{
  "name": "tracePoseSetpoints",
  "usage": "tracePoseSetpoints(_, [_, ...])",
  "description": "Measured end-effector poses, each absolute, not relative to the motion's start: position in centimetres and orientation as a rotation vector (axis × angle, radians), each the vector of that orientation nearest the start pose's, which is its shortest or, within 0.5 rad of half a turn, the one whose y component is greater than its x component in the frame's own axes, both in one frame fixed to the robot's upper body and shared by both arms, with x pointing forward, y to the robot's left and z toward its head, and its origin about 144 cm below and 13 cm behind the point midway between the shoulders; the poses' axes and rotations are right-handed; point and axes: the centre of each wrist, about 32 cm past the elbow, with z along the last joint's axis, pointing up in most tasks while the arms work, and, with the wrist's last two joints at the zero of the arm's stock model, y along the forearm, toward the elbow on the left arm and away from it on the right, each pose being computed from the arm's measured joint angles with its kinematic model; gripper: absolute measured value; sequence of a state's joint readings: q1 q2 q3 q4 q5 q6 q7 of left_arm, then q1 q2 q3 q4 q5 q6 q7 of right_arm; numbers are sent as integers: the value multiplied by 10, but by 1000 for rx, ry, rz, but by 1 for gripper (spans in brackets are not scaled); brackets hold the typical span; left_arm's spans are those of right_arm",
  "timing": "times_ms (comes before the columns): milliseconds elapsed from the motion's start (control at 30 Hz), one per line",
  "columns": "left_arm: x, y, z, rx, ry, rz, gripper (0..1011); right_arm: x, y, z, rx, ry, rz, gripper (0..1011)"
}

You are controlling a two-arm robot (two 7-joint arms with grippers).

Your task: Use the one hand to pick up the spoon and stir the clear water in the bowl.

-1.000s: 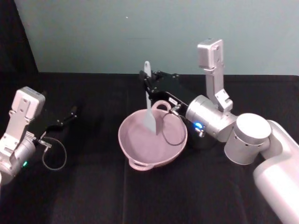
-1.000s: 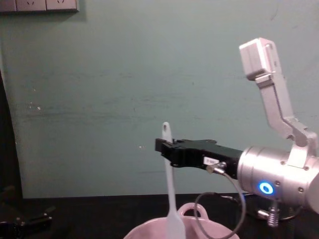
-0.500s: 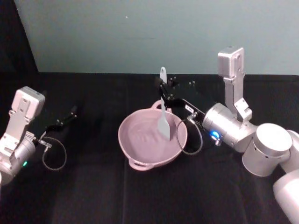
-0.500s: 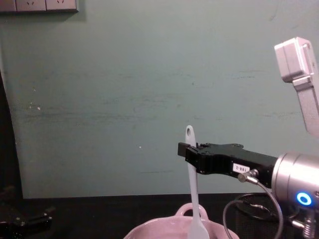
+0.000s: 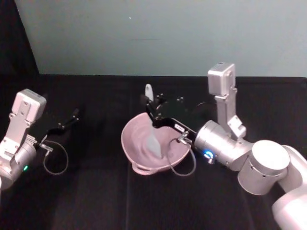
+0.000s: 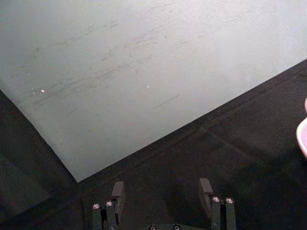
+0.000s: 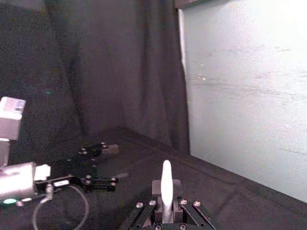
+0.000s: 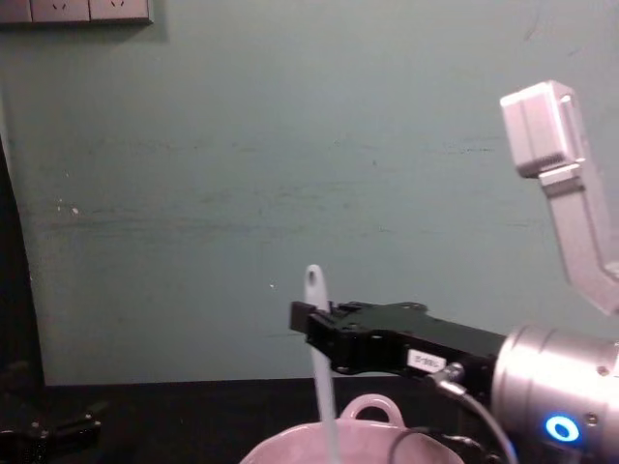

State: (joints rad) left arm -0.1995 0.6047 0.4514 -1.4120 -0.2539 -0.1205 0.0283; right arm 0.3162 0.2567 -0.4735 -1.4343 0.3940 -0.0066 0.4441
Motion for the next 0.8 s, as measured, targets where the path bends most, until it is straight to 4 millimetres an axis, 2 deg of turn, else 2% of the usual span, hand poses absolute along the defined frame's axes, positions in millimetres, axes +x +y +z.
tracePoseSetpoints(233, [489, 310, 1140, 304, -285, 1248, 1011, 525, -154, 1181, 57, -11, -680, 116])
tracePoseSetpoints(433, [489, 310, 1140, 304, -285, 1248, 1011, 537, -142, 1183, 58, -5, -676, 116])
tracePoseSetpoints(800, [489, 310, 1140, 304, -285, 1248, 1011, 558, -142, 1187, 53, -1, -721, 116])
